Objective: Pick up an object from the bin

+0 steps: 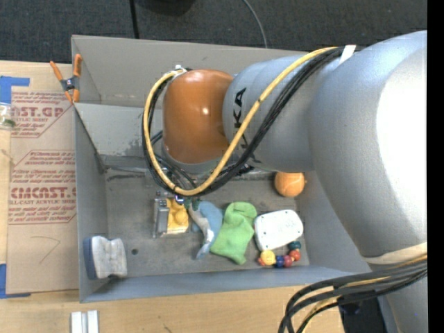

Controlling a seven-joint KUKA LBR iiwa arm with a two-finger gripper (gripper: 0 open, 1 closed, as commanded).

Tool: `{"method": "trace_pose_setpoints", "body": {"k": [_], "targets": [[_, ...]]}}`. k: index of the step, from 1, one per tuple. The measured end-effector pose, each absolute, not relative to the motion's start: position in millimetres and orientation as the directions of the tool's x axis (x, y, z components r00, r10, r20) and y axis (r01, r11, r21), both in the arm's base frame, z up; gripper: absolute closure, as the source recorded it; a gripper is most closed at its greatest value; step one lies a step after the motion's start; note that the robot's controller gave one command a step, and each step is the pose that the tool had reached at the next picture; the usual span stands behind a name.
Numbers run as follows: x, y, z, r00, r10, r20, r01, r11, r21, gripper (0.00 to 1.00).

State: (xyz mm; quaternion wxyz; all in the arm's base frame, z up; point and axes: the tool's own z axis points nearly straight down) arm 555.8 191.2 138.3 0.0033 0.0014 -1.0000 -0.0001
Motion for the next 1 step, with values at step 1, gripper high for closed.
{"method": "trace_pose_setpoints", "body": {"k": [1], "targets": [[557.8, 190.4, 143.0, -1.0, -0.001, 0.0, -0.001, 1.0, 0.002, 0.0]]}}
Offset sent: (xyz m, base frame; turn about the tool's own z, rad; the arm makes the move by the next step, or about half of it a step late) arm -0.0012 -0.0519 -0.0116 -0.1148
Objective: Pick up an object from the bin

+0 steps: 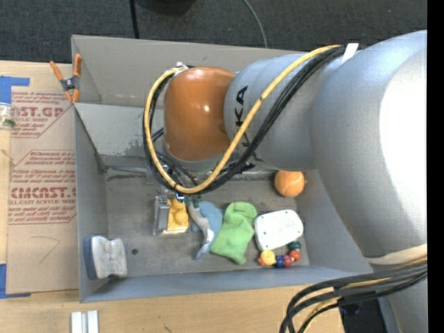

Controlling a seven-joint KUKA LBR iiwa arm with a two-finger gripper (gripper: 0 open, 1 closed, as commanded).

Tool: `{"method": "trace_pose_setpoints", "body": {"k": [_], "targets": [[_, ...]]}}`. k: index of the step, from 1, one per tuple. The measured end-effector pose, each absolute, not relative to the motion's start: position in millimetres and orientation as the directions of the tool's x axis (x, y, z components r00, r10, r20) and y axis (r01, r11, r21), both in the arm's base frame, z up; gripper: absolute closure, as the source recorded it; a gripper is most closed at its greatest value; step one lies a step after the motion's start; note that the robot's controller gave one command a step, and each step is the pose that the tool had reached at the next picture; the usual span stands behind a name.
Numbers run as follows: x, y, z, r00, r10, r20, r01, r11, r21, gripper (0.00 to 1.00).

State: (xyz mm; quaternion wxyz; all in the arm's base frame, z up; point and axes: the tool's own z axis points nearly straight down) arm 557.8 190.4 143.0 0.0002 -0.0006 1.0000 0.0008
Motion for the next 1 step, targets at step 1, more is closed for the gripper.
{"method": "trace_pose_setpoints", "body": {"k": [1], "targets": [[556.2, 167.5, 135.4, -0.998, -0.061, 0.001, -0.061, 0.998, 0.002, 0.0]]}}
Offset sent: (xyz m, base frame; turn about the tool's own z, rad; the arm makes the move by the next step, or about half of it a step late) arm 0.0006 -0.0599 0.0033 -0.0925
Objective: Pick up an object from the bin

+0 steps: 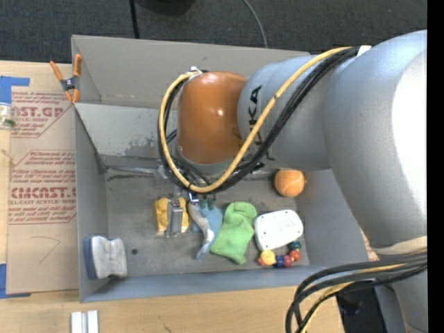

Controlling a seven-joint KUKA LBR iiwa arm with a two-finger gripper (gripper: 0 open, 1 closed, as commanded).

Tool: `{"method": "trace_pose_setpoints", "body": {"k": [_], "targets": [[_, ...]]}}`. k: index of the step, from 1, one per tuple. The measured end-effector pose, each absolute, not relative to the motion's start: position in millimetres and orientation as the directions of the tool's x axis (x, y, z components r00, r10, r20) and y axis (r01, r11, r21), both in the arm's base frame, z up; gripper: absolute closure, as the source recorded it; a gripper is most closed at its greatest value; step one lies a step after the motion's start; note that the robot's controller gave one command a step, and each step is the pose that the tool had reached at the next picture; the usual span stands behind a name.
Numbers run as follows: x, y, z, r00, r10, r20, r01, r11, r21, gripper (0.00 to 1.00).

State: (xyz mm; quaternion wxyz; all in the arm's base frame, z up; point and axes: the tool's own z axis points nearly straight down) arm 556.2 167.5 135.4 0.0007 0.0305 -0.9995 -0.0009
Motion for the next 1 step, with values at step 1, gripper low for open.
{"method": "trace_pose_setpoints", "body": {"k": [1], "targets": [[557.9, 133.7, 144.0, -0.996, -0.092, 0.0, -0.092, 0.996, 0.001, 0.0]]}}
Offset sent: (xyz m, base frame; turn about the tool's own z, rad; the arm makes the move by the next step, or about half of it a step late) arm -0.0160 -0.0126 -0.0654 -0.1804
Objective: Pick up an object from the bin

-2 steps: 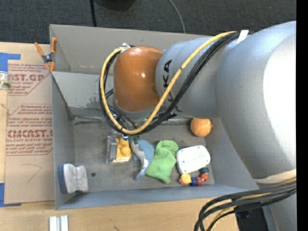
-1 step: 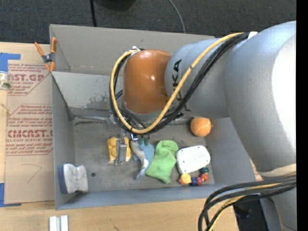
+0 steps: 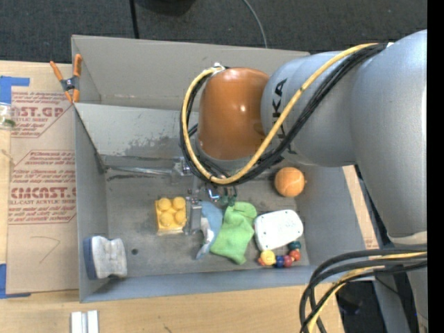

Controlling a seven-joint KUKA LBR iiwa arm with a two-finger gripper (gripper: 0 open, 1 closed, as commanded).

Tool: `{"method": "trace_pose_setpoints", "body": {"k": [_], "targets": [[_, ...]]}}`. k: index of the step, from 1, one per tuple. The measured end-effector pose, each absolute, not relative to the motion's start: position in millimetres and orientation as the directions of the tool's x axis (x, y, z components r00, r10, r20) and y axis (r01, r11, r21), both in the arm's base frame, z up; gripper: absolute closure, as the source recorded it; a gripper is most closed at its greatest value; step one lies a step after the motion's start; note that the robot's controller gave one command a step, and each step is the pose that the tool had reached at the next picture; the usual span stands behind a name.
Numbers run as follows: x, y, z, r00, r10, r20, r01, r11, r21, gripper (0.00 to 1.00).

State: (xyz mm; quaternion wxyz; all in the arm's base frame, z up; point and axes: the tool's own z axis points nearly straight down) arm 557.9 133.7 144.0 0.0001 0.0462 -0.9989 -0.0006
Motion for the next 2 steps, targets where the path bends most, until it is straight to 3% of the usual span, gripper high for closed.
{"method": "trace_pose_setpoints", "body": {"k": [1, 2], "targets": [[550.2, 144, 103, -0.982, -0.19, -0.009, -0.19, 0.982, 0.001, 0.0], [572.9, 89, 70, -0.981, -0.193, -0.002, -0.193, 0.981, 0.002, 1.0]]}}
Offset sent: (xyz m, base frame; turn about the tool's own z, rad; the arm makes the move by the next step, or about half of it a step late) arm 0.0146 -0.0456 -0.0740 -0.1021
